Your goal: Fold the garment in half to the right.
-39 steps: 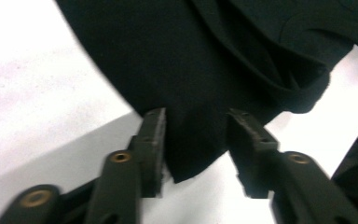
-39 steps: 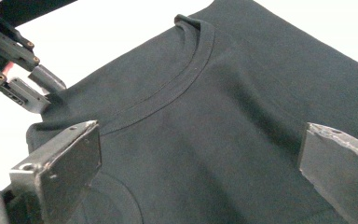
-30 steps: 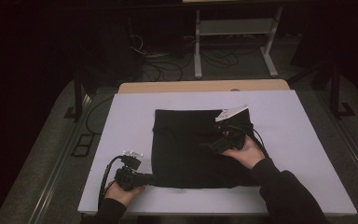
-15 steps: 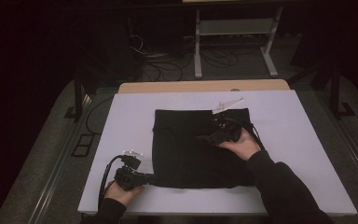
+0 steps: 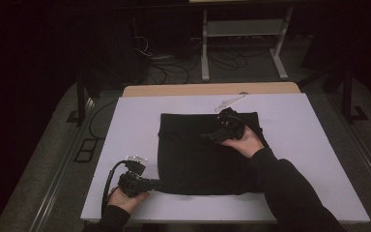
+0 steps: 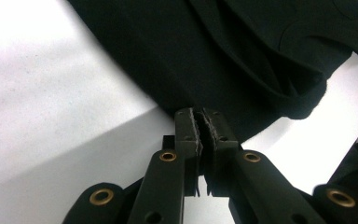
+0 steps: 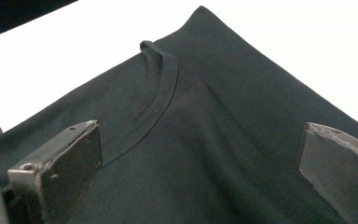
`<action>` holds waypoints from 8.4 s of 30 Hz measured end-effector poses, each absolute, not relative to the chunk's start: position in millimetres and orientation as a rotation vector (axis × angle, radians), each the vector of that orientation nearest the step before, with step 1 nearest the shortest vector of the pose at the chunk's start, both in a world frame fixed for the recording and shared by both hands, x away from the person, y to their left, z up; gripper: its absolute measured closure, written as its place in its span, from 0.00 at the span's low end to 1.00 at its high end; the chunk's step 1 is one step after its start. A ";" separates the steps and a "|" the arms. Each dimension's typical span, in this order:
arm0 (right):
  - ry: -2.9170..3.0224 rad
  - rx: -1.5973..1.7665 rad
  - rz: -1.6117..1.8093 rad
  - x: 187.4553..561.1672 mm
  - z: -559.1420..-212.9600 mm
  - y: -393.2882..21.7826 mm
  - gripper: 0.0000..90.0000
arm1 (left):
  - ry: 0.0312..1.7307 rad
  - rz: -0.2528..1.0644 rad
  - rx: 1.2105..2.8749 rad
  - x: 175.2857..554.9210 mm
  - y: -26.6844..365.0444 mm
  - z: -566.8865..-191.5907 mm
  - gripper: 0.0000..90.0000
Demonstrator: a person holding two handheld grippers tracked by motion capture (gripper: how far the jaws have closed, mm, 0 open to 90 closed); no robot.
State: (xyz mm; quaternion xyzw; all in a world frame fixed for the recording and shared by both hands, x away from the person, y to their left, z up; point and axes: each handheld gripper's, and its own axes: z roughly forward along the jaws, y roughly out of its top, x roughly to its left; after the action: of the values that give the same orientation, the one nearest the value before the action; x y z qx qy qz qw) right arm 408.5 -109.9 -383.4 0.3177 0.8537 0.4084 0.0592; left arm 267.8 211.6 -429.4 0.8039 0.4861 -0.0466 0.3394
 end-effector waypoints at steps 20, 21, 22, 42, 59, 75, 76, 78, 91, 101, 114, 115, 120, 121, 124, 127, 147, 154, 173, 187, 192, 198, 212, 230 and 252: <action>2.604 0.959 1.179 428.5 -379.0 -89.7 0.00 | 1.245 -0.128 2.082 268.6 212.6 -427.4 0.93; 2.604 0.954 1.176 429.6 -378.3 -89.0 0.00 | 1.243 -0.128 2.083 268.7 212.5 -427.4 0.93; 2.608 0.952 1.170 430.5 -377.2 -88.2 0.00 | 1.241 -0.127 2.084 268.8 212.4 -427.4 0.93; 2.646 0.957 1.132 461.2 -388.0 -54.5 0.04 | 1.232 -0.154 2.067 271.0 213.9 -427.9 0.93; 2.657 0.954 1.102 481.8 -394.6 -20.1 0.06 | 1.219 -0.155 2.073 272.2 212.8 -428.1 0.93; 2.700 0.878 1.075 496.5 -401.0 7.9 0.08 | 1.212 -0.161 2.073 273.5 212.4 -428.7 0.93; 2.701 0.883 1.075 496.9 -400.3 9.3 0.08 | 1.211 -0.162 2.075 273.7 212.5 -428.8 0.93; 2.699 0.870 1.076 498.6 -399.8 11.3 0.08 | 1.210 -0.162 2.075 273.8 212.5 -428.8 0.93; 2.710 0.864 1.054 511.4 -404.0 26.0 0.08 | 1.208 -0.164 2.076 274.3 212.3 -428.6 0.93; 2.708 0.887 1.032 520.6 -410.5 31.7 0.08 | 1.209 -0.165 2.074 274.4 212.0 -428.7 0.93; 2.723 0.879 1.014 528.7 -418.4 46.1 0.11 | 1.205 -0.167 2.074 274.7 211.3 -428.7 0.93; 2.729 0.878 1.014 528.8 -418.9 47.7 0.11 | 1.204 -0.165 2.076 274.6 211.3 -428.7 0.93; 2.736 0.879 1.018 531.3 -422.5 54.0 0.12 | 1.206 -0.167 2.072 274.7 211.5 -428.9 0.93; 2.737 0.879 1.016 531.4 -423.6 56.3 0.12 | 1.206 -0.167 2.072 274.7 211.6 -428.8 0.93; 2.742 0.867 1.018 532.0 -425.6 60.5 0.13 | 1.207 -0.168 2.073 274.9 211.7 -428.9 0.93; 2.742 0.875 1.031 533.1 -427.3 64.1 0.15 | 1.206 -0.169 2.075 274.9 211.8 -429.1 0.93; 2.690 0.928 1.014 539.6 -430.6 74.1 0.49 | 1.210 -0.168 2.070 274.8 212.1 -428.6 0.93; 2.678 0.942 0.971 540.7 -433.2 76.1 0.60 | 1.209 -0.169 2.071 275.0 212.1 -428.8 0.93; 2.720 0.921 0.905 533.8 -419.7 71.1 0.96 | 1.207 -0.165 2.051 274.4 213.9 -427.0 0.93; 2.663 0.954 1.005 520.7 -397.1 48.3 0.96 | 1.182 -0.139 2.011 271.7 211.0 -418.6 0.93; 2.633 1.001 1.052 514.0 -394.3 34.0 0.96 | 1.161 -0.128 1.987 270.6 208.1 -412.7 0.93; 2.606 1.008 1.090 510.7 -389.8 22.2 0.96 | 1.152 -0.144 1.943 267.2 206.5 -409.5 0.94; 2.538 1.034 1.105 511.6 -371.3 -12.8 0.96 | 1.090 -0.146 1.903 268.7 193.9 -392.2 0.94; 2.510 1.048 1.098 505.9 -362.2 -45.4 0.96 | 0.934 -0.157 1.906 285.9 150.3 -355.6 0.94; 2.422 1.144 1.104 498.9 -356.0 -112.5 0.96 | 0.809 -0.219 1.931 292.7 89.5 -342.0 0.94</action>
State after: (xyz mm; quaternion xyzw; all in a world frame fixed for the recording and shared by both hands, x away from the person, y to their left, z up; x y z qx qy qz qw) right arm 498.9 -112.5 -356.0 0.3918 0.8298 0.3782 0.1217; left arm 292.7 89.5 -342.0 0.7967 0.3340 -0.0903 0.4955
